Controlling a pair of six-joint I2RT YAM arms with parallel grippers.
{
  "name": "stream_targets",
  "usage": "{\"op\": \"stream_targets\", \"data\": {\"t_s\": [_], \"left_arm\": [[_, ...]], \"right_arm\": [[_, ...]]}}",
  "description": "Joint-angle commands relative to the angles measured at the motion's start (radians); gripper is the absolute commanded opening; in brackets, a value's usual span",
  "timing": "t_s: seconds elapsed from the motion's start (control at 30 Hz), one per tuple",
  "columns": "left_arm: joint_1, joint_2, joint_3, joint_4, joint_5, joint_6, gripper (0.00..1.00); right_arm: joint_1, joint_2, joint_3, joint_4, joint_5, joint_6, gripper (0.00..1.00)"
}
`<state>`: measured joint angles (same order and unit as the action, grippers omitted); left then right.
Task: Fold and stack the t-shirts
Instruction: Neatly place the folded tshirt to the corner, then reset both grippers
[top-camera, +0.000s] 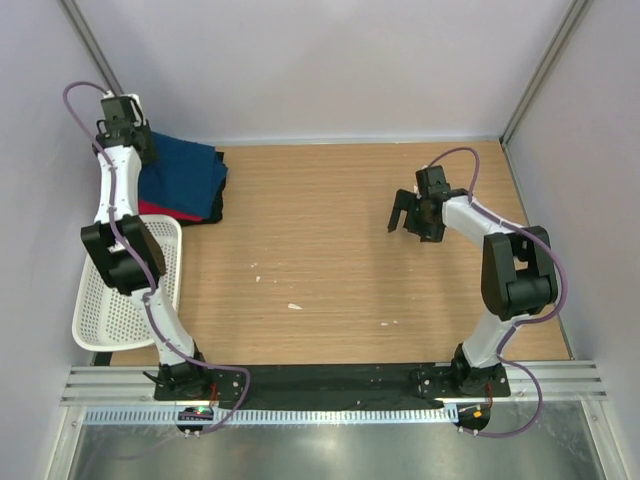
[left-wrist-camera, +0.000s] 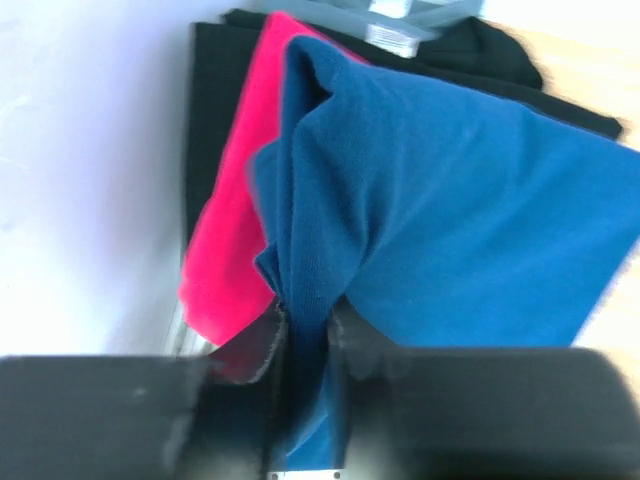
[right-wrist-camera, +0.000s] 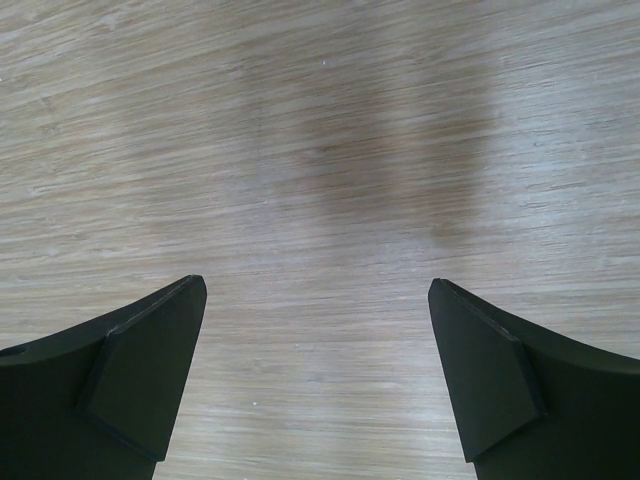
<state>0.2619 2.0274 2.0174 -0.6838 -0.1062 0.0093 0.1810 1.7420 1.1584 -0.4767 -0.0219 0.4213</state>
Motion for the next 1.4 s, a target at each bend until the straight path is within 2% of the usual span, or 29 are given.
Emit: {"op": "stream_targets", "data": {"t_s": [0.0,0.1,0.17,0.2,0.33,0.37,0.43,0.5,0.6,0.7,0.83,0.87,0.93,1.03,1.17,1.37], "left_arm": [[0.023,0.023,0.003,0.098,-0.108,-0.027,0.45],[0.025,0.022,-0.006,0.089,-0.144,-0.058,0.81],[0.023,-0.016,-0.043,0.087,-0.139,-0.087,0.86],[0.025,-0.031,-0.061,0.087,-0.124,-0.095,0.91],[0.023,-0.166,-0.167,0.087,-0.093,-0.176,0.95],[0.025,-0.227,-0.193,0.086,-0.066,-0.222,1.0],[0.023,-0.294,-0.29,0.075,-0.049,-0.285,1.0],[0.022,-0.415,-0.409,0.07,0.032,-0.36,1.0],[0.019,-0.6,-0.555,0.082,0.18,-0.413,1.0],[0.019,-0.756,-0.633,0.079,0.323,-0.439,1.0],[0.019,-0.994,-0.834,0.078,0.434,-0.482,1.0],[0.016,-1.033,-0.859,0.072,0.445,-0.479,1.0],[-0.021,-1.1,-0.881,-0.004,0.381,-0.492,1.0],[-0.076,-1.185,-0.962,-0.016,0.428,-0.54,1.0],[-0.141,-1.321,-1.077,-0.026,0.415,-0.555,1.0],[-0.225,-1.499,-1.177,-0.05,0.294,-0.56,1.0]], "right_arm": [[-0.003,0.007,0.053,0.0,-0.012,-0.01,1.0],[-0.003,0.005,0.069,-0.011,-0.018,-0.018,1.0],[-0.003,-0.008,0.076,-0.023,-0.021,-0.021,0.99],[-0.003,-0.018,0.078,-0.028,-0.024,-0.024,1.0],[-0.002,-0.064,0.084,-0.039,-0.042,-0.03,1.0],[-0.002,-0.076,0.083,-0.037,-0.044,-0.029,1.0],[-0.002,-0.11,0.07,-0.031,-0.067,-0.027,0.99],[0.0,-0.154,0.054,-0.019,-0.087,-0.018,1.0],[0.0,-0.215,0.021,0.007,-0.111,-0.009,1.0],[0.0,-0.301,0.014,0.023,-0.113,0.0,1.0],[-0.002,-0.454,0.021,0.026,-0.082,-0.013,1.0],[0.0,-0.481,0.011,0.033,-0.079,-0.021,1.0],[0.0,-0.541,-0.005,0.044,-0.063,-0.032,1.0],[0.0,-0.651,-0.06,0.053,-0.052,-0.033,1.0],[0.0,-0.798,-0.185,0.047,-0.059,-0.013,0.99],[0.0,-1.027,-0.397,0.067,-0.085,0.036,1.0]]}}
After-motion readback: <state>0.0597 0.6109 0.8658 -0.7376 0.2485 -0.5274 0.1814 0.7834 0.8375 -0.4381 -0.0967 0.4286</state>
